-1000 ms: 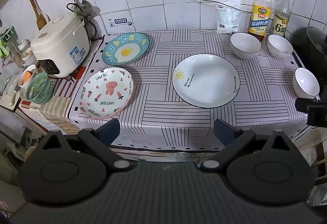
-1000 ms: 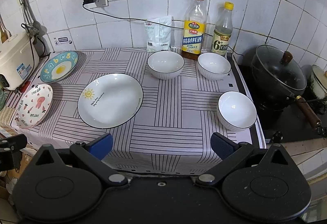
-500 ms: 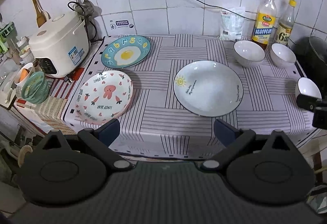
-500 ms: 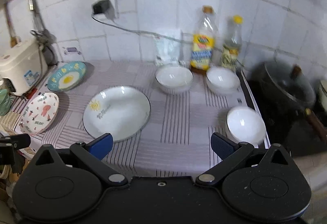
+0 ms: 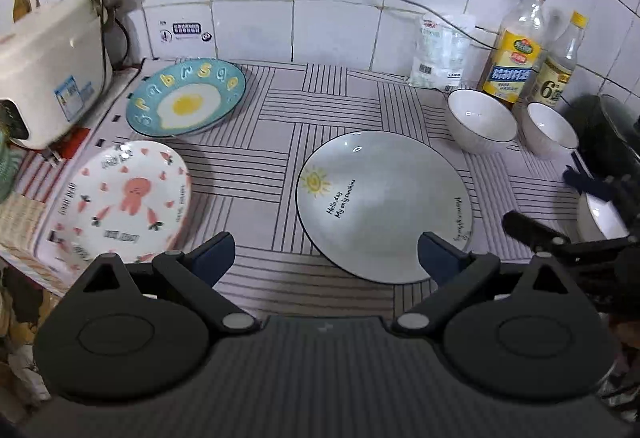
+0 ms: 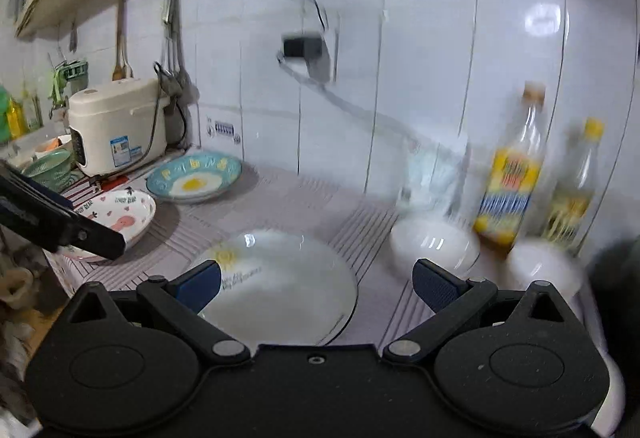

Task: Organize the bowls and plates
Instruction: 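Move the right gripper to the white sun plate and grasp its rim, then slide the white sun plate toward the bowls and open the right gripper, then move the right gripper to the pink bunny plate and grasp its rim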

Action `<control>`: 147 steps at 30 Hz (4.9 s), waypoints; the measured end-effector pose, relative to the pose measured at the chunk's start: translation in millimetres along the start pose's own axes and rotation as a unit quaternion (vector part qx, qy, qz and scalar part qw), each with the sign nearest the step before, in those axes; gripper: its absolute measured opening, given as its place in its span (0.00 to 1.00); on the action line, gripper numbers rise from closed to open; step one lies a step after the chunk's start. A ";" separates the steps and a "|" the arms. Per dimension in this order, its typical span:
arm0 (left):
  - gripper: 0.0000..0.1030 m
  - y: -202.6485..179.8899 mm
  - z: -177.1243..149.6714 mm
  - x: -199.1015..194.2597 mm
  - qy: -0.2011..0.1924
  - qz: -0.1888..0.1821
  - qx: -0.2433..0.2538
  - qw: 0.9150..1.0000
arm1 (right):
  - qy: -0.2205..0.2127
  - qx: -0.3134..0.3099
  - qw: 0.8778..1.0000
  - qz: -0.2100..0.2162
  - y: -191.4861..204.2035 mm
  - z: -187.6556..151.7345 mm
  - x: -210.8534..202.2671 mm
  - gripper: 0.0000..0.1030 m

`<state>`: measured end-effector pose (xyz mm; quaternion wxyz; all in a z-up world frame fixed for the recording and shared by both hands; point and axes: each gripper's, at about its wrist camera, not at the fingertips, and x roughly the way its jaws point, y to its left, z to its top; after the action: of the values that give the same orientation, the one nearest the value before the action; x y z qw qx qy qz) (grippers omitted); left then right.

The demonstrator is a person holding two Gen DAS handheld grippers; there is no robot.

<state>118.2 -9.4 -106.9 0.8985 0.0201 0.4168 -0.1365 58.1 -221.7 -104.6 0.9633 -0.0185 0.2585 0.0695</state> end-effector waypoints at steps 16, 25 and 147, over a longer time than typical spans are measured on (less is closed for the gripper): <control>0.74 -4.0 -20.3 102.6 0.064 0.035 -0.058 0.996 | 0.081 0.254 0.961 0.070 -37.8 -81.6 86.3 0.67; 0.18 3.3 -17.9 115.5 0.082 0.002 -0.098 0.992 | 0.104 0.288 0.948 0.084 -45.7 -82.4 99.9 0.20; 0.75 152.9 -5.2 9.8 0.079 0.102 -0.071 0.989 | 0.069 0.004 0.978 0.199 120.5 50.4 91.9 0.70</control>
<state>160.4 136.3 -129.6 0.8712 0.0096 0.4907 -0.0119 144.5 -87.4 -106.9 0.9101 0.0322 0.3232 0.2575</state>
